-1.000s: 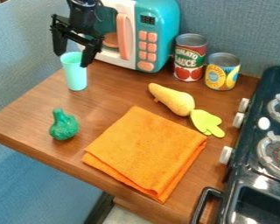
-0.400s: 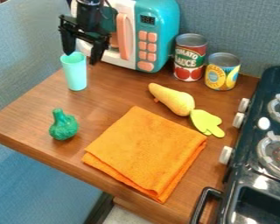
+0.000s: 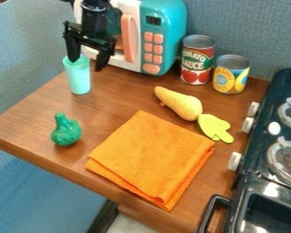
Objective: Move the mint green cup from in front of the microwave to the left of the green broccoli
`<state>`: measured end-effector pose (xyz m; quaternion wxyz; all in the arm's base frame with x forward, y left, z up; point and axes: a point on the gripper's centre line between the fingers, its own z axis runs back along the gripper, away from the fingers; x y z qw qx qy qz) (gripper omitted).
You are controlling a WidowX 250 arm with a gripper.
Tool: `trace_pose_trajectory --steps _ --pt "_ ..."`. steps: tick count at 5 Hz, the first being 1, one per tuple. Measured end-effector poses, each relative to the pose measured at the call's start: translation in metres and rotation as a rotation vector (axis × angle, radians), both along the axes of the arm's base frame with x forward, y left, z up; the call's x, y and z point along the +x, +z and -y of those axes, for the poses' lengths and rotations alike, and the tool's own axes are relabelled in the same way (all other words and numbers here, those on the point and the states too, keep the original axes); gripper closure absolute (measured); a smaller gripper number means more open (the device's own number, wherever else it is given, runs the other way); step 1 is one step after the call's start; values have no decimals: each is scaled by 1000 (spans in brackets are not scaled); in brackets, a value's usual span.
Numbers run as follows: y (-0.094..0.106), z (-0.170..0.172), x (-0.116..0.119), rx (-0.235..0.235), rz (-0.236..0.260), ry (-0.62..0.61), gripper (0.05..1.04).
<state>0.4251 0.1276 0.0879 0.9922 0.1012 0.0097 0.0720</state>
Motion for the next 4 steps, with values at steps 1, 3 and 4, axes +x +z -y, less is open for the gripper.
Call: trace_pose_trajectory --steps 1,3,4 --pt "-4 -4 2 14 -8 10 74" --pt "-13 -11 5 2 -19 45 103" --pt "-19 -16 3 -14 -21 77 299"
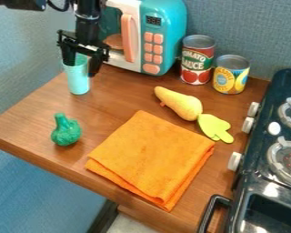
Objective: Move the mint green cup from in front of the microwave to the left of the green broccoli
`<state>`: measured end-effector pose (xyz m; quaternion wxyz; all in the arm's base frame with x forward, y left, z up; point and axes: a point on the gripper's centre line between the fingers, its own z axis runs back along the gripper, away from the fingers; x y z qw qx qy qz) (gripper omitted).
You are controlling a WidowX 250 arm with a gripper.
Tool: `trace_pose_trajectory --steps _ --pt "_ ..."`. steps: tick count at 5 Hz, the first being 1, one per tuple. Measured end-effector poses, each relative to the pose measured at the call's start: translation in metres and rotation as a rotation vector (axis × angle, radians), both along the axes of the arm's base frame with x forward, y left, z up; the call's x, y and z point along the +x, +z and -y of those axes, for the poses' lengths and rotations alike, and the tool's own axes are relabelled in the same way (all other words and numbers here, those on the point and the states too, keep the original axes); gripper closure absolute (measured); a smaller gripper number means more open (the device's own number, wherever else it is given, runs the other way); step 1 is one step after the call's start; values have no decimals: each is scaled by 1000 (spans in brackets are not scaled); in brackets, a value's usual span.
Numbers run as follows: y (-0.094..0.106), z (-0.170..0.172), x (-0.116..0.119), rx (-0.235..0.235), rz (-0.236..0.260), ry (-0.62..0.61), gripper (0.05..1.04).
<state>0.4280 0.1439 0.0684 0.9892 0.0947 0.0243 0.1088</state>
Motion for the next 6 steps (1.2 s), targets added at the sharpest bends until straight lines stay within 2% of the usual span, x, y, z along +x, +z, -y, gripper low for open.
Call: trace_pose_trajectory --steps 2,3,5,6 --pt "-11 2 0 -43 32 52 822" --pt "-14 2 -5 -62 19 57 955" --pt "-10 2 -12 -65 -28 4 978" --pt "16 0 -18 -26 -3 -27 978"
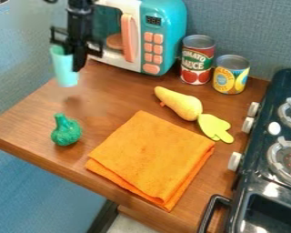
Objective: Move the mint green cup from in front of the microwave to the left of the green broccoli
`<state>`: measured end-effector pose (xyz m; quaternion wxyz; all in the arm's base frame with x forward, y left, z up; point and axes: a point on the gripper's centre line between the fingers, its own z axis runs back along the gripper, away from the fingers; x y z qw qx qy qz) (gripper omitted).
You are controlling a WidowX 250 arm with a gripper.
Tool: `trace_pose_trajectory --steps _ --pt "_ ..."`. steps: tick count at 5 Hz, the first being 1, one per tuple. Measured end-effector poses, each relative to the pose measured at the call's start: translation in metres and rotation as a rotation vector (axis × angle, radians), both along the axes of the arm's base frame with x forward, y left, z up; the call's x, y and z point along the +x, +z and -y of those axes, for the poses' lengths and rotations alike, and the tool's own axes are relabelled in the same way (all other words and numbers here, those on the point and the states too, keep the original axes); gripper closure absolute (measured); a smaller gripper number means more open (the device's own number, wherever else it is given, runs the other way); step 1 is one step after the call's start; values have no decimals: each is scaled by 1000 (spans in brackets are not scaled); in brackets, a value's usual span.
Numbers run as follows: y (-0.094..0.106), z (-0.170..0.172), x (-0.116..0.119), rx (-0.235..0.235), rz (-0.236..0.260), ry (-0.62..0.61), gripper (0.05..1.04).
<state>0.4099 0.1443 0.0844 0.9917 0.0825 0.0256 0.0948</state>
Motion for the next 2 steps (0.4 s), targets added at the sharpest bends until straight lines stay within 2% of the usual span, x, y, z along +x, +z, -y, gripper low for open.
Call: trace_pose_trajectory --steps 2 --pt "38 1 -42 73 16 -27 978"
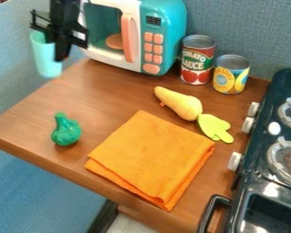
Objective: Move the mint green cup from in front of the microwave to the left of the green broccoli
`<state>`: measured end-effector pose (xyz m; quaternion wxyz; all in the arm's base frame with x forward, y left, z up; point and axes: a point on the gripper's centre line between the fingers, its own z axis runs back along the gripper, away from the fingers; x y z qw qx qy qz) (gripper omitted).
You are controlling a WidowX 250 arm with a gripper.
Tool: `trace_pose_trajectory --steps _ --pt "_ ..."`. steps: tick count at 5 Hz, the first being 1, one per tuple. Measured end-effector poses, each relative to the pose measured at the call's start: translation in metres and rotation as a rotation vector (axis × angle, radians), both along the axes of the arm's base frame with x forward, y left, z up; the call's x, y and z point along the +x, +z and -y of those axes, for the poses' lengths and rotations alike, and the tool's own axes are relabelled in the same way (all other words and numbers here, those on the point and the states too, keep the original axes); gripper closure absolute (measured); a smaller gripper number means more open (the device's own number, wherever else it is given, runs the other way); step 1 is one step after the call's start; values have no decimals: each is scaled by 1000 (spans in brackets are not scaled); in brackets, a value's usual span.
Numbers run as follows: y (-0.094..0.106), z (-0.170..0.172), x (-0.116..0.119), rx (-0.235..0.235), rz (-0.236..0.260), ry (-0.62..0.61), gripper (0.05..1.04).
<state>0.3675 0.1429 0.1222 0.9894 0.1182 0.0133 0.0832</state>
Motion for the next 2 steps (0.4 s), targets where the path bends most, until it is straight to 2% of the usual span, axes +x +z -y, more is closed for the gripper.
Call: trace_pose_trajectory --steps 1,2 --pt "0 -3 -27 -1 -66 4 978" --pt "-24 -19 -56 -59 -140 54 978"
